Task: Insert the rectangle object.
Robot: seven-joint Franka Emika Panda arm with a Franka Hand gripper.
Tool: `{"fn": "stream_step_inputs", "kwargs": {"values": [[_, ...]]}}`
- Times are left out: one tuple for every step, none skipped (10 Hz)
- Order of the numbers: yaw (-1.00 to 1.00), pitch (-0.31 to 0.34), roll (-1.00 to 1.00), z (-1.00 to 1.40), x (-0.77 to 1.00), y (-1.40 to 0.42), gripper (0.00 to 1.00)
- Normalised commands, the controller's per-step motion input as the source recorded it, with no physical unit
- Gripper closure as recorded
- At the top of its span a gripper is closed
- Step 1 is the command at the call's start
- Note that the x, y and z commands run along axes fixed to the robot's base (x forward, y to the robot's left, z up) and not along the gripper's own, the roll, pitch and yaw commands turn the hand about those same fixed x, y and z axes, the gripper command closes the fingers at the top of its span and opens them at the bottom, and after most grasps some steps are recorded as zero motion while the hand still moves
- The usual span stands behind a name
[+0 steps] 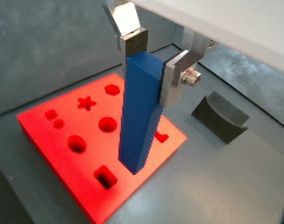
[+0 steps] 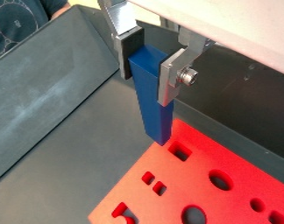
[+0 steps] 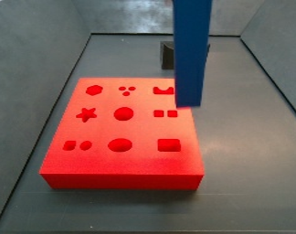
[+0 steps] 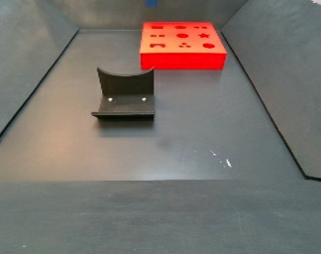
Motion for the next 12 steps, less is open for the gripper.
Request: {"fn": "stream_step_inputs", "kwargs": {"values": [[0.16, 0.0, 0.31, -0.65, 0.13, -0.37, 1.0], [0.0, 0.0, 0.0, -0.05, -0.01, -0.04, 1.0], [0.0, 0.0, 0.0, -0.05, 0.0, 0.0, 1.0], [0.04, -0.023, 0.01, -0.57, 0.01, 0.0, 1.0], [0.07, -0.037, 0.0, -0.48, 0.0, 0.0, 1.0], [0.03, -0.076, -0.1, -0.14, -0.07, -0.01, 1.0], [0.03, -0.04, -0.07, -0.12, -0.02, 0.0, 1.0], [0.05, -0.061, 0.0, -0.27, -0.09, -0.03, 1.0], [0.05, -0.077, 0.0, -0.27, -0.16, -0.03, 1.0], [0.05, -0.069, -0.01, -0.19, -0.13, -0.05, 1.0], [0.05, -0.066, -0.04, -0.16, -0.11, -0.05, 1.0], [0.02, -0.054, 0.0, -0.15, -0.11, -0.05, 1.0]]}}
